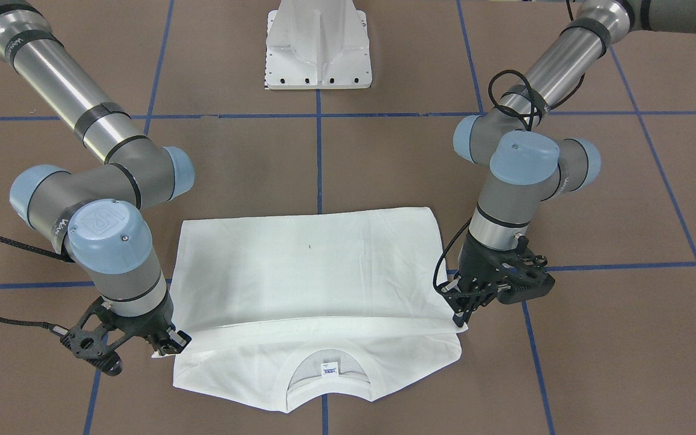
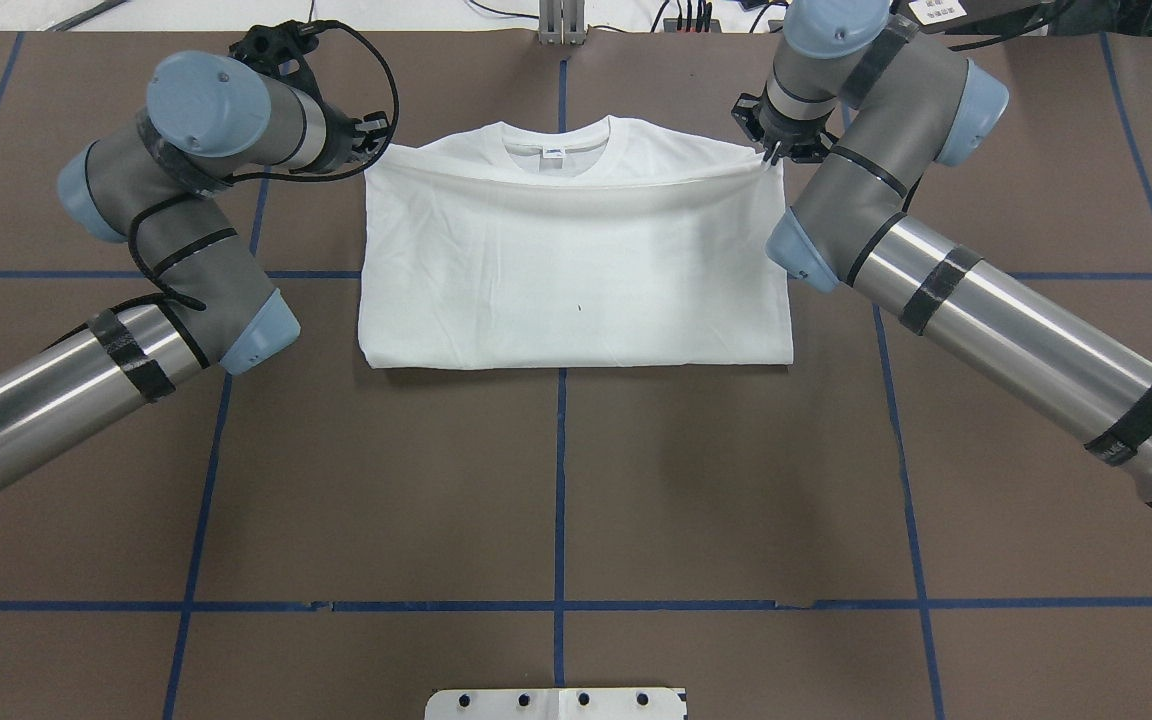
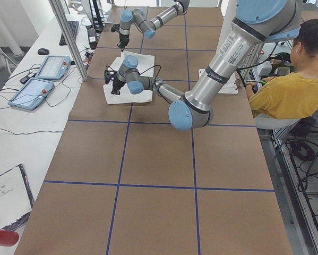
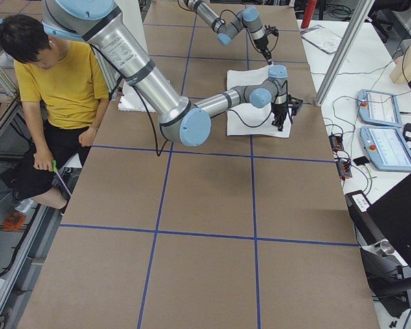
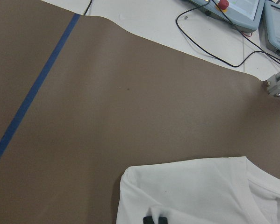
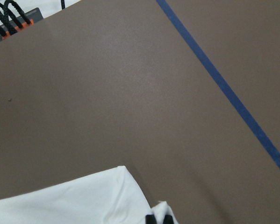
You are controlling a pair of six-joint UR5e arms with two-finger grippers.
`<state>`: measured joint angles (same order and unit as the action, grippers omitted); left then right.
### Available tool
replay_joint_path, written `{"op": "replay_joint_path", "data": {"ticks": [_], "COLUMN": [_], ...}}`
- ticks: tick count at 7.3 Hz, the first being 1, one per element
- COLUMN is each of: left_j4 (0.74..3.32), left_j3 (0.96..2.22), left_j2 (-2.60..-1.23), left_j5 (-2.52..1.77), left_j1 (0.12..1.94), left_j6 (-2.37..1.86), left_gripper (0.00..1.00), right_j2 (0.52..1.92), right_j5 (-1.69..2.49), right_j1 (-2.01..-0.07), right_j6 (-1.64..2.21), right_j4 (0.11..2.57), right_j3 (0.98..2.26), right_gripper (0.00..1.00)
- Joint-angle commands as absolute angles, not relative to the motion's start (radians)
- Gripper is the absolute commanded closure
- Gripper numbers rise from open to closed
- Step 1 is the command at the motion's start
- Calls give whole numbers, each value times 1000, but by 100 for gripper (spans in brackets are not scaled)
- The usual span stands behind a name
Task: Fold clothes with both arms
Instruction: 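Lay the hem down near the collar and open both grippers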
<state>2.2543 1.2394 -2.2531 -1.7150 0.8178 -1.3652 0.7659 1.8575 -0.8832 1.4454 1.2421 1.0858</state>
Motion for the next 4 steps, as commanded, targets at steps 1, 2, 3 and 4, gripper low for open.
{"op": "replay_joint_path", "data": {"ticks": [1, 2, 3, 4], "left_j4": [2301, 2302, 2307, 2307], "left_j3": [1183, 1175, 1163, 1160], "left_j2": [-2267, -2266, -2266, -2264], "left_j5": [-1715, -1715, -1715, -1713], "left_j1": [818, 818, 818, 818], "left_j6": [-1365, -1365, -1365, -1365], "left_gripper": [100, 100, 100, 100], "right_j2": [750, 730, 729, 729], "right_j5": [1858, 1858, 1859, 1859], "right_j1": [-879, -874, -871, -871], "right_j6": [1447, 1447, 1447, 1447], "right_j4": [1207, 1207, 1207, 1207], "right_j3": [1034, 1008, 999, 997], "right_gripper": [100, 100, 100, 100]}}
